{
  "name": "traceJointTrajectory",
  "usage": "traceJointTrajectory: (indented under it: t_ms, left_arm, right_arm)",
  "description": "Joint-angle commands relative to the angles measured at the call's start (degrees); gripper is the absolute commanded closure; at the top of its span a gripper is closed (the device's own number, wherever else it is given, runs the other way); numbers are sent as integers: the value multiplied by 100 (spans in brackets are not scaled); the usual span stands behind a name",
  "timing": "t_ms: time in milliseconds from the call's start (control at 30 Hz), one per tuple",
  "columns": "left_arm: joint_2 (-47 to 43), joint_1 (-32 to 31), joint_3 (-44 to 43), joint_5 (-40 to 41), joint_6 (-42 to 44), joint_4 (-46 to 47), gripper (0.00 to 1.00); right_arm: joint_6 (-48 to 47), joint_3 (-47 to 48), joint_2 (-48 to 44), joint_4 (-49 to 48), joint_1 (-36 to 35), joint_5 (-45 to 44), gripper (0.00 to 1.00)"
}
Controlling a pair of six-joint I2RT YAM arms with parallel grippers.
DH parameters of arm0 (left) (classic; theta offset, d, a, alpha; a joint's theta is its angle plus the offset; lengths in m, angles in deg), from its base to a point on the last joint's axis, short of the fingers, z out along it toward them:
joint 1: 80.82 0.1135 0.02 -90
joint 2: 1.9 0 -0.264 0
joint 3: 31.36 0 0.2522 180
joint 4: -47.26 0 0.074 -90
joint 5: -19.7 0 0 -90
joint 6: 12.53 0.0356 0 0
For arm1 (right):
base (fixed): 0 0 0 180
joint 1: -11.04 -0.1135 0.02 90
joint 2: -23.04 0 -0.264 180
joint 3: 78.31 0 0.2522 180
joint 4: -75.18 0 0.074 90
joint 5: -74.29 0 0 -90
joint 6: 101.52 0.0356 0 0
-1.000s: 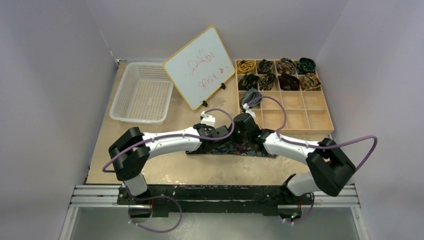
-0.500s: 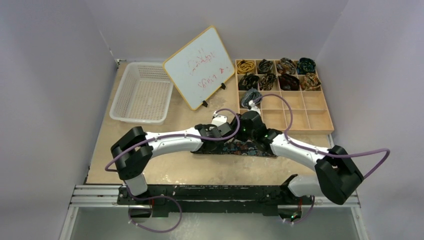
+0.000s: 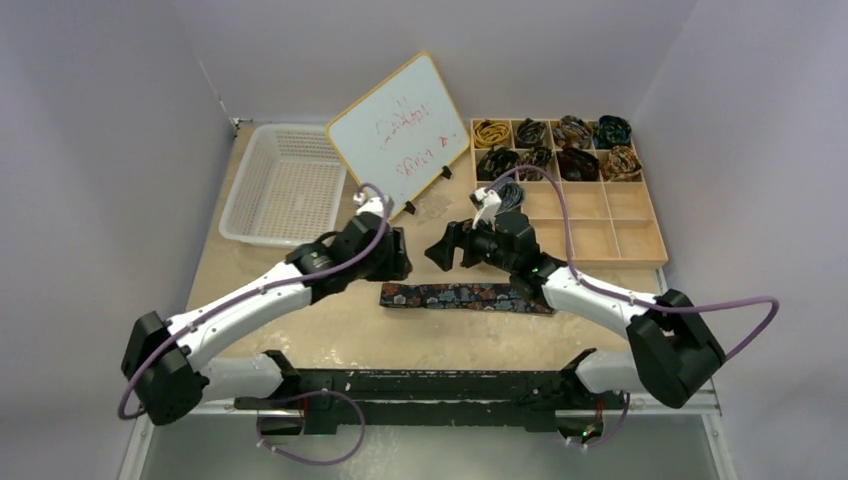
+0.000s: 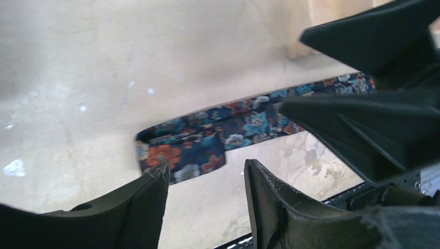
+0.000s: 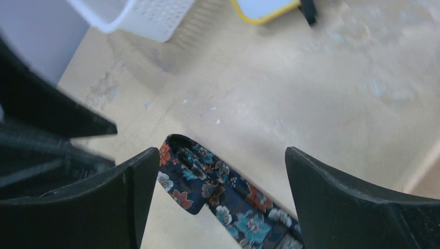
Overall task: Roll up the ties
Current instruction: Roll the tie at the center of the board.
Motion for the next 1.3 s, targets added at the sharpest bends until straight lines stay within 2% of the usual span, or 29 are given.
traceJointTrajectory:
  t_ms: [0, 100, 167, 233, 367, 533, 700, 1067, 1267]
  left_arm:
    - [-584, 925, 697, -890, 172, 131, 46]
    - [-954, 1928, 1147, -1752, 141, 236, 45]
    - [-1175, 2314, 1423, -1957, 84, 249, 45]
    - [-1301, 2574, 1635, -2188, -14, 338, 45]
    - [-1365, 2842, 2049, -2737, -362, 748, 44]
    - [-1463, 2908, 2182, -2713, -364, 706, 44]
    - [-1480, 2926, 2213, -2843, -309, 751, 45]
    - [-1599, 2930, 2376, -2405, -210, 503, 45]
    - [-1892, 2930, 2684, -2263, -290, 433, 45]
  right_arm:
    - [-1789, -98, 260, -1256, -135, 1102, 7]
    - [-3028, 99, 507, -938, -523, 1349, 5]
    - [-3682, 376, 738, -692, -817, 1419, 3]
    - [-3940, 634, 1025, -546, -991, 1442, 3]
    - [-4366, 899, 1382, -375, -1074, 2018, 1]
    - [-4569, 1194, 1710, 208, -1119, 2275, 1]
    - [-4488, 1198, 1852, 270, -1234, 2461, 1]
    - [-4643, 1555, 2670, 320, -1364, 1501, 2]
    - [-4913, 1581, 2841, 522, -1382, 1440, 13]
